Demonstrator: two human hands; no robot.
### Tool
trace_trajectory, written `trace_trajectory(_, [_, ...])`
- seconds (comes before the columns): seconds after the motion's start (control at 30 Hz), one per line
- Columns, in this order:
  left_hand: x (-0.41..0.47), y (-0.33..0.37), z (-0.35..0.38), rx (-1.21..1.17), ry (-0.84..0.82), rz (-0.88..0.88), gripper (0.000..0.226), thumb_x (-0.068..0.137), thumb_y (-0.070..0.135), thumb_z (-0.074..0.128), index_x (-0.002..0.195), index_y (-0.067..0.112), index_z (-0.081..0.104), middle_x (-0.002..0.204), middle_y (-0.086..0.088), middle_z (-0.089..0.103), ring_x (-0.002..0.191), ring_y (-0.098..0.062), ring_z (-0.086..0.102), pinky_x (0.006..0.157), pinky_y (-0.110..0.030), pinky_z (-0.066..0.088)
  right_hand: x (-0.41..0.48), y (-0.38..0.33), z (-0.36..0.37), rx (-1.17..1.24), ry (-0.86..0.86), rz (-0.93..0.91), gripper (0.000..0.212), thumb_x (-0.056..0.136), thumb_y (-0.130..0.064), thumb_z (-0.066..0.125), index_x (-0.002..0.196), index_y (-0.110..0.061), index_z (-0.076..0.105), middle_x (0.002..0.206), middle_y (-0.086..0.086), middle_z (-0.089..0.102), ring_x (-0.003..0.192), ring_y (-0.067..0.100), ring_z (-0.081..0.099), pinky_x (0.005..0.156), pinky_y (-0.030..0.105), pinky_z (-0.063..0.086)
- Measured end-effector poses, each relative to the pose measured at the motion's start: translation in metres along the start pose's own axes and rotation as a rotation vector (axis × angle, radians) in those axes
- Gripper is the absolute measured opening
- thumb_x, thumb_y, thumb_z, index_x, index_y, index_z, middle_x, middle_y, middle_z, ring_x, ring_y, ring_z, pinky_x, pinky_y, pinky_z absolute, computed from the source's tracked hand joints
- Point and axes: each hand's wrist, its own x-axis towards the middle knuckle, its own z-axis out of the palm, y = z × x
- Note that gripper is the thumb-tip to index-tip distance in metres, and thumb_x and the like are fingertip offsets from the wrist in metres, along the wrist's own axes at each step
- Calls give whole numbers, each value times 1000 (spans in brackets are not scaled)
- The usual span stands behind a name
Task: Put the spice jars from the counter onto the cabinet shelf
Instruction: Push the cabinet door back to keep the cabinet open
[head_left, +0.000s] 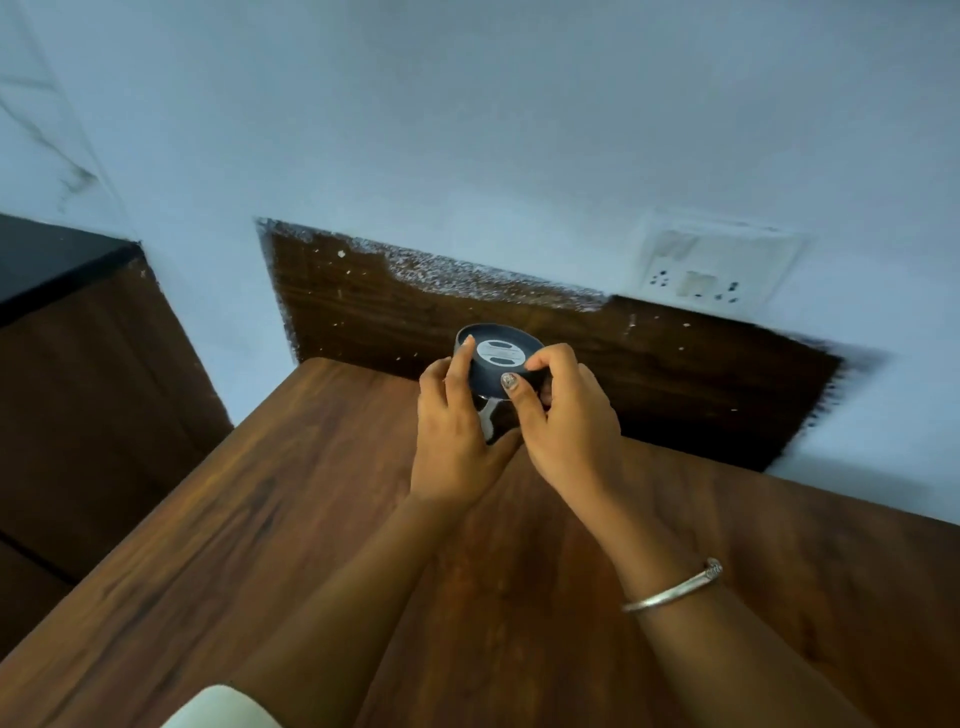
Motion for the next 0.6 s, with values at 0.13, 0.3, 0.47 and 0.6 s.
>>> trace_trajectory(0.13, [-10,52,12,-197,2,15,99,69,31,78,145,22,15,130,-2,33,117,-4,33,92,-30,43,-17,15,-58,130,31,49,33,87,-37,59,117,-27,48,100,-1,58,84,9,60,66,25,51])
trace_trajectory(0.3, [-20,100,14,-617,-196,-48,97,69,25,78,139,42,13,133,-2,41,110,-13,60,82,-33,56,-44,45,-107,311,-30,257,68,81,-48,62,139,-26,32,120,-6,56,107,10,57,86,34,52])
trace_trajectory(0.47, [-26,127,21,-876,-348,-112,80,82,6,65,135,39,15,119,-6,56,103,-12,65,75,-23,54,-68,60,-131,555,-80,319,83,62,-77,59,131,-36,41,111,-19,63,104,-1,60,93,31,49])
trace_trajectory(0.6, [-35,144,23,-764,-364,-16,70,91,12,54,139,39,11,123,3,53,101,-2,63,76,-17,52,-76,58,-144,471,56,328,76,60,-75,61,126,-43,40,104,-31,59,98,-12,56,78,17,47])
